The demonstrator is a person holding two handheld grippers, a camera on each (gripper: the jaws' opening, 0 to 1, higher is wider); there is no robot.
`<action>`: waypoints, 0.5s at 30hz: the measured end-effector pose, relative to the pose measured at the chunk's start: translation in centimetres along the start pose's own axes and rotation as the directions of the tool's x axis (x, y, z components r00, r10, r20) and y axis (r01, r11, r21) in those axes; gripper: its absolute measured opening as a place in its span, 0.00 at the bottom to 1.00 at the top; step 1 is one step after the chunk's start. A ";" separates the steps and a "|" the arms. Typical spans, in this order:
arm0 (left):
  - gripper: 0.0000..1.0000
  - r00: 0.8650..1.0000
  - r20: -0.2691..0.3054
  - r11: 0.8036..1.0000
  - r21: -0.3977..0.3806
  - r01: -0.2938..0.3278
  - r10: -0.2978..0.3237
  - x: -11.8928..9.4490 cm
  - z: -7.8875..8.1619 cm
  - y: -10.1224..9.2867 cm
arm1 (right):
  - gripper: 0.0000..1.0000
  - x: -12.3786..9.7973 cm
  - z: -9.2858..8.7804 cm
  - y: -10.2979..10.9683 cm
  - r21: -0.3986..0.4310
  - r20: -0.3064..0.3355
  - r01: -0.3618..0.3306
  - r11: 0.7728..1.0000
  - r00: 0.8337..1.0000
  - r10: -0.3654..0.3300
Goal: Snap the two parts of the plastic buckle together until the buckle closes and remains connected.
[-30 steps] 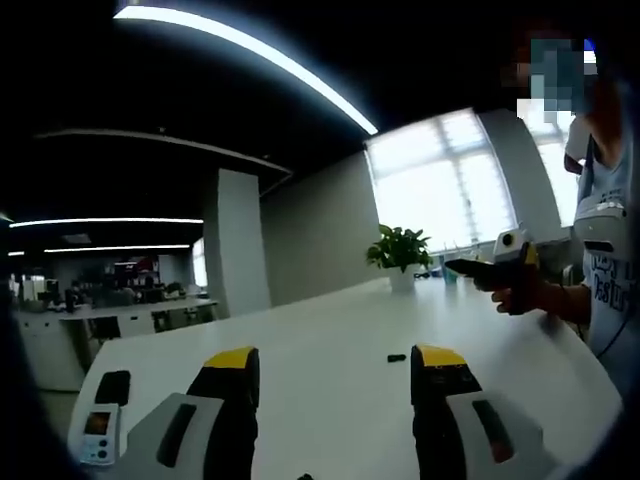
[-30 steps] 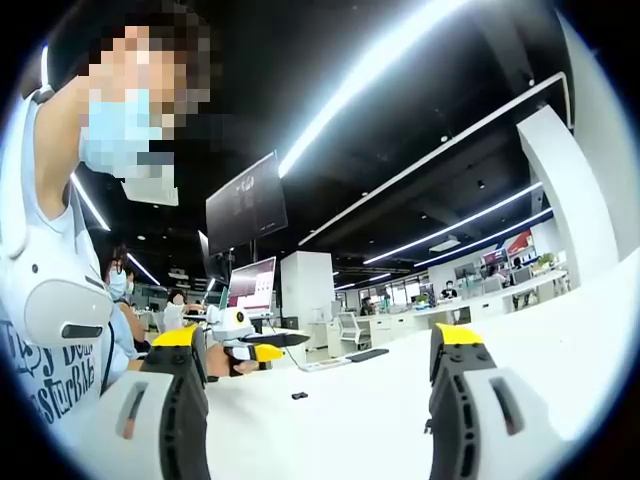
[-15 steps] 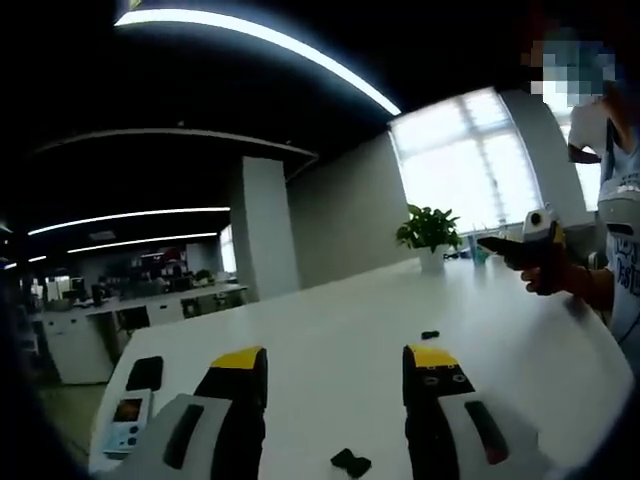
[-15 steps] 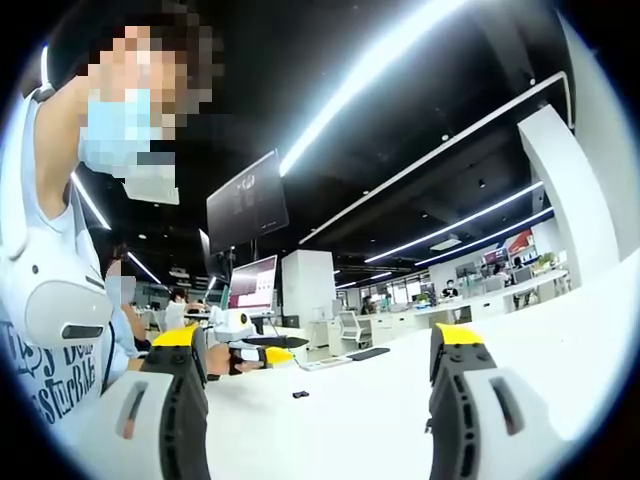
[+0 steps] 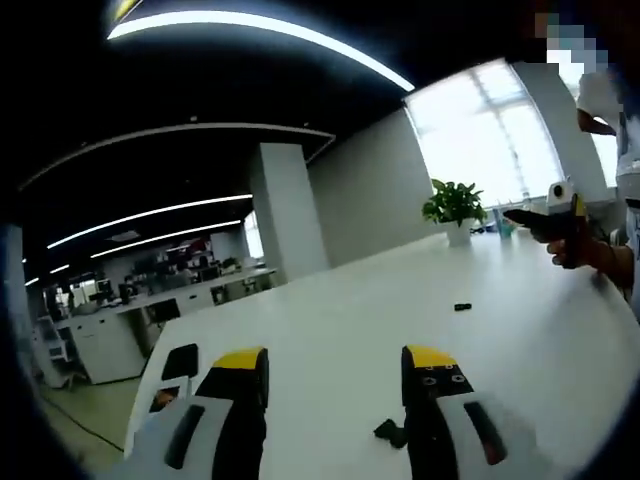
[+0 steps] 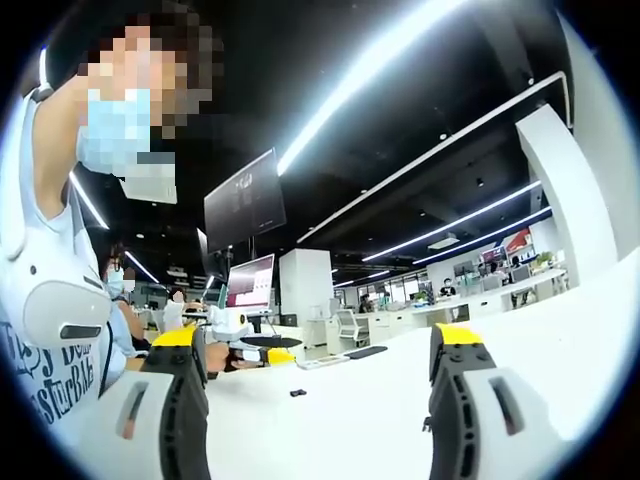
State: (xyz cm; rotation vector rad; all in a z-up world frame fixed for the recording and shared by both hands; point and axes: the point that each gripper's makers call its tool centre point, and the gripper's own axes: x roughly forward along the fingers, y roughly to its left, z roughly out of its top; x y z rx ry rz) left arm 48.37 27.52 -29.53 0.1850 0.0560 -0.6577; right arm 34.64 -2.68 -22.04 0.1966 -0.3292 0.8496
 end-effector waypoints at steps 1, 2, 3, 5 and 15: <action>0.54 1.000 -0.017 1.000 -0.004 -0.013 0.013 0.0 -0.3 0.3 | 0.94 0.0 0.0 0.0 -0.001 0.000 -0.001 1.000 1.000 0.001; 0.54 0.999 -0.029 1.000 -0.003 -0.022 0.022 -0.1 -0.6 0.5 | 0.94 0.0 0.0 0.1 -0.001 0.000 -0.002 1.000 1.000 0.002; 0.54 0.999 -0.040 1.000 0.000 -0.027 0.027 -0.1 -0.9 0.7 | 0.94 0.0 0.0 0.1 -0.001 0.001 -0.003 1.000 1.000 0.003; 0.54 0.998 -0.052 1.000 0.004 -0.030 0.030 -0.1 -1.1 0.8 | 0.94 0.1 0.0 0.1 -0.002 0.001 -0.002 1.000 1.000 0.002; 0.60 0.976 -0.212 0.999 0.014 -0.048 0.050 -0.2 -4.2 1.4 | 0.94 0.1 0.1 0.1 0.000 0.002 -0.005 1.000 1.000 0.005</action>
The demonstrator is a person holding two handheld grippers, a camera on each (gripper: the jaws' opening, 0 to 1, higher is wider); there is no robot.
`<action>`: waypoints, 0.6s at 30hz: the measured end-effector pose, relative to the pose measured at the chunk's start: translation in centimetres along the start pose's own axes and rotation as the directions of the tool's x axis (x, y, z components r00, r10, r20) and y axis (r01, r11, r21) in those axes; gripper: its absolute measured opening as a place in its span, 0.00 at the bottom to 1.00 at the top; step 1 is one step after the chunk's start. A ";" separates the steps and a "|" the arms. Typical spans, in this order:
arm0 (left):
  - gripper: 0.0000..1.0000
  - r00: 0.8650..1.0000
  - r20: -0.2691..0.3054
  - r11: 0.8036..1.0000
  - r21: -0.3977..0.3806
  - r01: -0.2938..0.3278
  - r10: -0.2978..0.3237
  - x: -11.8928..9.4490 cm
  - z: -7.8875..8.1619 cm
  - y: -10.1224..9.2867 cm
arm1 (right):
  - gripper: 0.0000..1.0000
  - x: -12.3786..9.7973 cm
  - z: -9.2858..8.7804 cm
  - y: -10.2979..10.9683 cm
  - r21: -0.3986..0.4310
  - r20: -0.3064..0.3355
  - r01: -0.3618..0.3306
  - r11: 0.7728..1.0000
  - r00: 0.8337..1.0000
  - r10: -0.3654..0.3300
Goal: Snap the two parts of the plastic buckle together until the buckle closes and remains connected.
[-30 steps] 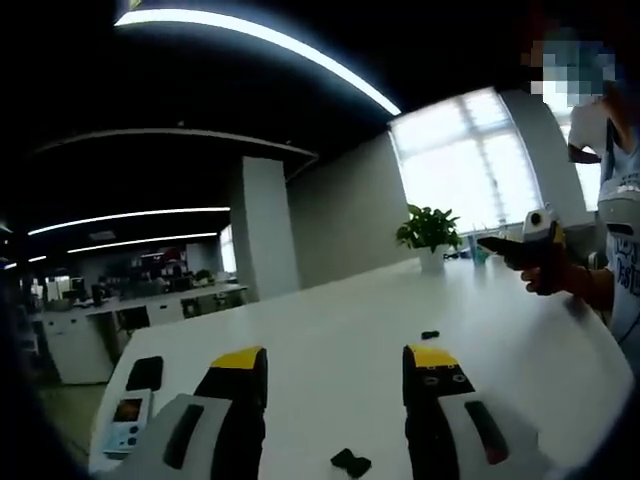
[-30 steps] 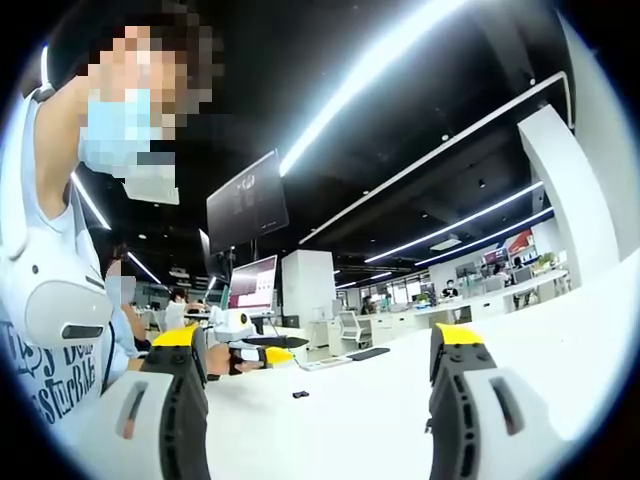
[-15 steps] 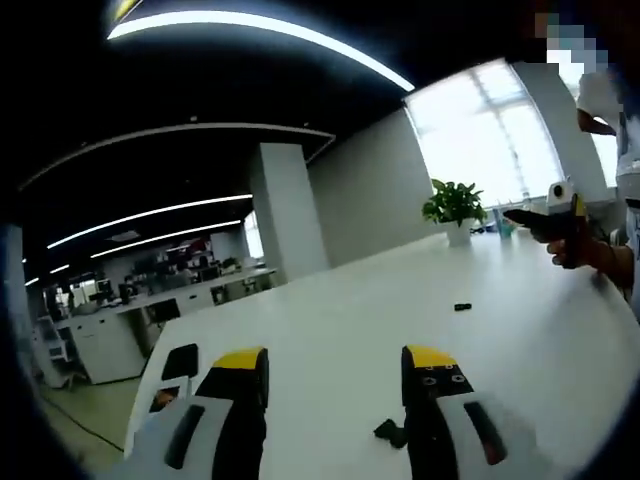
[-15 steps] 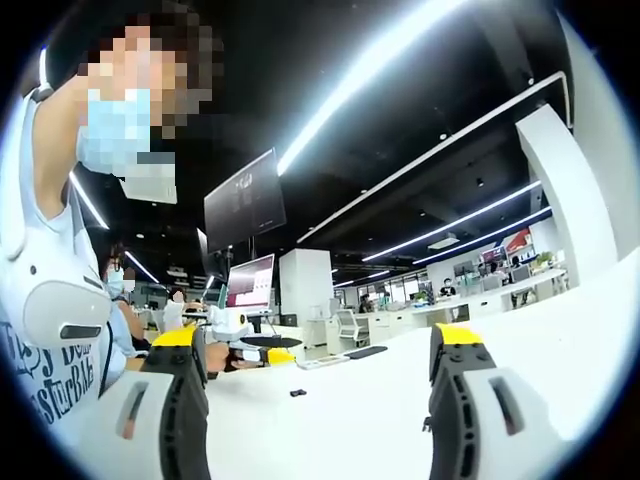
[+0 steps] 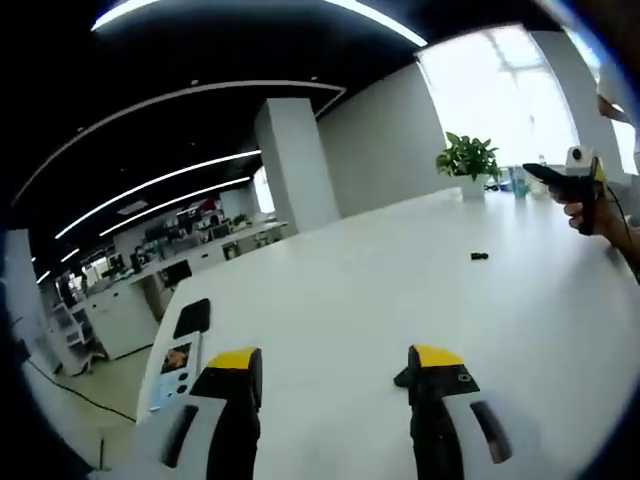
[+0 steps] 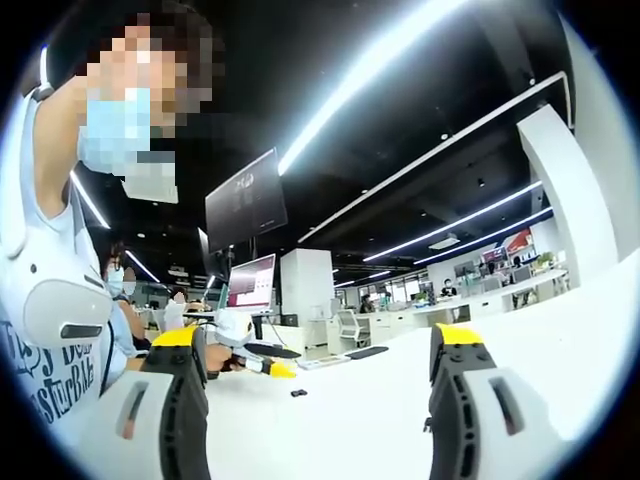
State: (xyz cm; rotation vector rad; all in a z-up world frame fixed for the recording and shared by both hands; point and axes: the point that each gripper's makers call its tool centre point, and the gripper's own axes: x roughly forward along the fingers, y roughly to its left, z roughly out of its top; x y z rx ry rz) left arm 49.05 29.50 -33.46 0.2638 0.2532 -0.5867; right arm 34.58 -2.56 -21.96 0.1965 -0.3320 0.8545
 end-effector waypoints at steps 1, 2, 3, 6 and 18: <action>0.60 1.000 -0.002 1.000 -0.008 0.001 -0.001 0.0 0.0 0.0 | 0.94 0.0 0.0 0.0 0.000 0.000 -0.001 1.000 1.000 0.001; 0.60 1.000 -0.003 1.000 -0.010 0.003 -0.003 0.0 -0.1 0.0 | 0.94 0.0 0.0 0.1 0.000 0.001 -0.003 1.000 1.000 0.003; 0.60 1.000 -0.006 1.000 -0.008 0.004 -0.004 0.0 -0.1 -0.1 | 0.94 0.0 0.1 0.1 -0.001 0.003 -0.003 1.000 1.000 0.003; 0.60 1.000 -0.026 1.000 0.004 0.000 0.000 0.0 -0.5 0.0 | 0.94 -0.1 0.1 -0.1 0.000 0.002 -0.001 1.000 1.000 0.001; 0.59 0.995 -0.095 1.000 -0.011 0.013 -0.014 0.0 -2.1 -0.1 | 0.94 -0.1 0.1 0.1 -0.004 0.003 -0.003 1.000 1.000 0.003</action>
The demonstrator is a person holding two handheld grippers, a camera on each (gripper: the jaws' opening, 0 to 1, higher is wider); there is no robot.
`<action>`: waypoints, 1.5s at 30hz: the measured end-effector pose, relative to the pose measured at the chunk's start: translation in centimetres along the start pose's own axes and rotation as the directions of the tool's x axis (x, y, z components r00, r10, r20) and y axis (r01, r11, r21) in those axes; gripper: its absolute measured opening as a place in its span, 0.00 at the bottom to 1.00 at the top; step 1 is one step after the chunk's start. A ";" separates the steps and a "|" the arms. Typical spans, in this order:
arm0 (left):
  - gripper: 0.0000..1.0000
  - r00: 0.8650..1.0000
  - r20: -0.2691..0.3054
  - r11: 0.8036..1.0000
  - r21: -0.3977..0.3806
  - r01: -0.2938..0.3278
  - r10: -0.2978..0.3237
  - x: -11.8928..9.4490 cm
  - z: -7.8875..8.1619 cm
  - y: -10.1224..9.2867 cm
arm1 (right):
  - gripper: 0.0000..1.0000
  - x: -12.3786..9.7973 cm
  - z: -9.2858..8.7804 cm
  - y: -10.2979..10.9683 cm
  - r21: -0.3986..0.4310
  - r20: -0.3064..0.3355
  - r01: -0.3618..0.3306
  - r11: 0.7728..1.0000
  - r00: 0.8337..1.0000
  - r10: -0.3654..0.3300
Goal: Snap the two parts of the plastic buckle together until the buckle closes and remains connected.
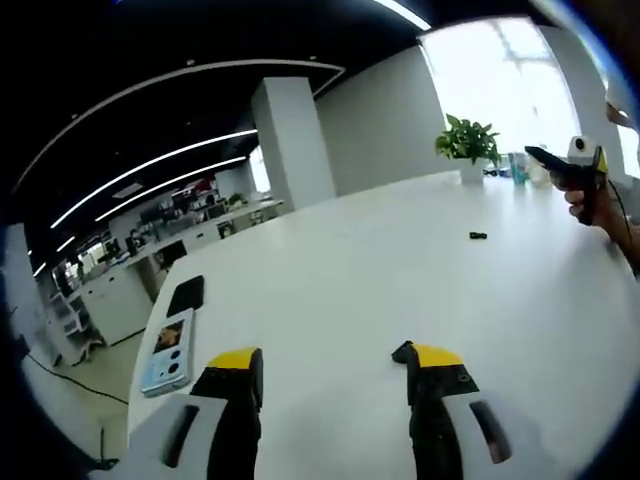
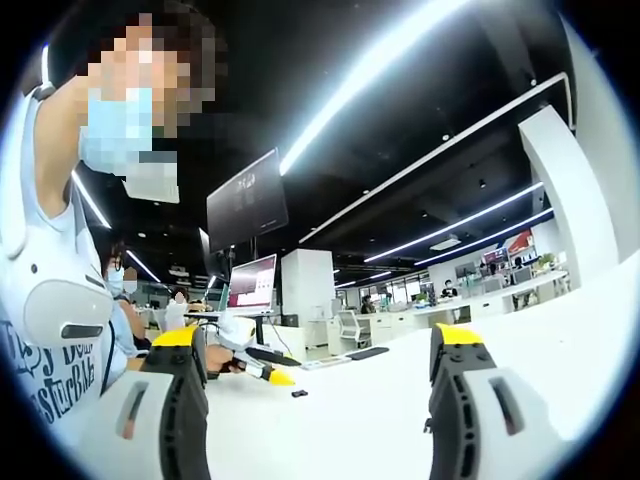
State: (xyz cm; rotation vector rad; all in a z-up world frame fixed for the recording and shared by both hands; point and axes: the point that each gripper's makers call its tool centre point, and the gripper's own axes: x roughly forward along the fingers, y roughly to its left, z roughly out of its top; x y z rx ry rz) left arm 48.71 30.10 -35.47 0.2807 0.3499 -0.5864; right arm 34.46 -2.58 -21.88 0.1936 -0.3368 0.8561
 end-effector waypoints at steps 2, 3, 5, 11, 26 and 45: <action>0.59 1.000 -0.010 1.000 -0.001 0.002 -0.002 0.0 -0.2 0.0 | 0.94 0.0 0.0 0.0 0.001 0.001 0.000 1.000 1.000 0.000; 0.58 1.000 -0.014 1.000 0.000 0.003 -0.003 0.0 -0.3 -0.1 | 0.94 0.0 0.0 0.0 0.002 0.002 0.000 1.000 1.000 0.000; 0.58 1.000 -0.026 1.000 0.004 0.005 -0.005 0.1 -0.5 -0.2 | 0.94 0.0 0.0 0.0 0.000 0.000 0.000 1.000 1.000 0.000; 0.58 0.998 -0.057 1.000 0.016 0.006 -0.005 0.2 -1.1 -0.2 | 0.94 0.0 0.0 -0.1 -0.001 0.000 -0.001 1.000 1.000 0.001; 0.58 0.996 -0.089 0.999 0.030 0.031 -0.028 0.5 -1.8 -0.9 | 0.94 0.0 0.0 0.0 -0.008 -0.003 -0.003 1.000 1.000 0.003; 0.58 0.995 -0.081 0.998 0.031 0.055 -0.052 0.8 -1.7 -1.7 | 0.94 0.0 0.0 0.1 -0.013 -0.004 -0.004 1.000 1.000 0.004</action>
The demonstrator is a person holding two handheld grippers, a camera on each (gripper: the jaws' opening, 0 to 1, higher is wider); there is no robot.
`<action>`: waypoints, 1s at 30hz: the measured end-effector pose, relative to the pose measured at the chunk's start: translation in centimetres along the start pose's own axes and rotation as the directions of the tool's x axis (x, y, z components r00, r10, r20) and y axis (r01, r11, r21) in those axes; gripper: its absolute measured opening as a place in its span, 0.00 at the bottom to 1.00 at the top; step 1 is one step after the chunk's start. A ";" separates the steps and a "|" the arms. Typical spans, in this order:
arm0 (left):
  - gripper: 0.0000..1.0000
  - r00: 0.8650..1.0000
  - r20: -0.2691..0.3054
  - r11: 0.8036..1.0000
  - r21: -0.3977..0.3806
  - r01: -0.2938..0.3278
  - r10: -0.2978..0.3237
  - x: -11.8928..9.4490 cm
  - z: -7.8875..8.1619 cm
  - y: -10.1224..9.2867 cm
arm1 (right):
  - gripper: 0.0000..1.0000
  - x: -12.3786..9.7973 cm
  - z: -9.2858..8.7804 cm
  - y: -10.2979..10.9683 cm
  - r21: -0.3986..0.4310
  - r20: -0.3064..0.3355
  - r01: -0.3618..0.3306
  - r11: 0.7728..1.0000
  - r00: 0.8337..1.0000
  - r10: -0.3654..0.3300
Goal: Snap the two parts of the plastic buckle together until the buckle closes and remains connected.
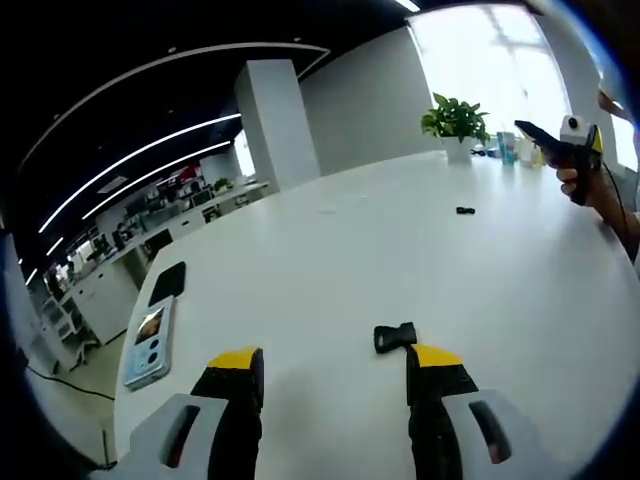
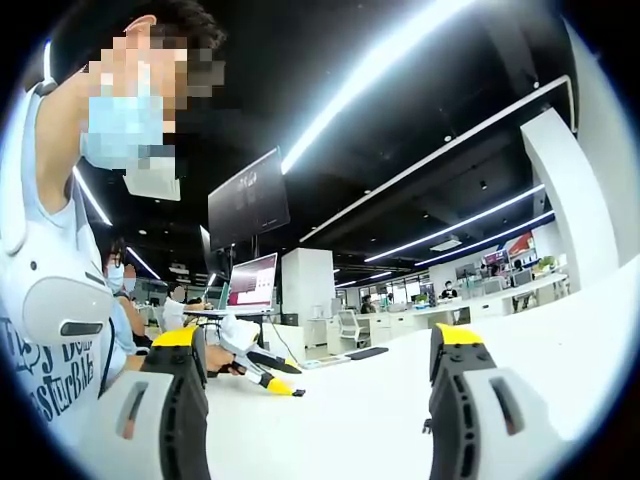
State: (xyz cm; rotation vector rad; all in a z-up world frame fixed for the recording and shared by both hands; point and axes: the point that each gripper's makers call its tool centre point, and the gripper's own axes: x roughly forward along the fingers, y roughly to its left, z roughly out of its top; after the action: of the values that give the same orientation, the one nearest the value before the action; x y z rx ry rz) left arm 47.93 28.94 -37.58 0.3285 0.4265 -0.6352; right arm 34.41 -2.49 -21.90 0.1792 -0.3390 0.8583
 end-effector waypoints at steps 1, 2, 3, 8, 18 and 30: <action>0.58 1.000 0.001 1.000 0.000 0.001 -0.001 0.0 0.0 0.0 | 0.94 0.0 0.0 0.0 0.000 0.000 0.000 1.000 1.000 0.000; 0.58 1.000 0.002 1.000 0.000 0.003 -0.003 0.1 0.0 -0.1 | 0.94 0.0 0.0 0.0 -0.001 0.001 0.000 1.000 1.000 0.000; 0.58 1.000 0.003 1.000 0.001 0.005 -0.005 0.1 0.1 -0.2 | 0.94 0.0 0.0 0.0 0.000 0.000 0.000 1.000 1.000 0.000; 0.58 1.000 0.009 1.000 0.003 0.009 -0.009 0.3 0.3 -0.6 | 0.94 0.0 0.0 0.1 -0.002 0.000 -0.001 1.000 1.000 0.001; 0.57 1.000 0.017 1.000 -0.003 0.020 -0.020 0.7 0.4 -1.0 | 0.94 0.0 0.1 0.0 -0.002 0.001 -0.001 1.000 1.000 0.001; 0.57 1.000 0.024 1.000 -0.013 0.014 -0.014 1.1 0.7 -1.4 | 0.94 0.0 0.1 0.2 -0.003 0.000 -0.004 1.000 1.000 0.004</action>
State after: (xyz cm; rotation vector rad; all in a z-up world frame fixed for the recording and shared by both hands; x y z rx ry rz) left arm 48.03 27.11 -37.73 0.3053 0.4106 -0.6493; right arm 34.29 -2.38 -21.80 0.1756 -0.3404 0.8614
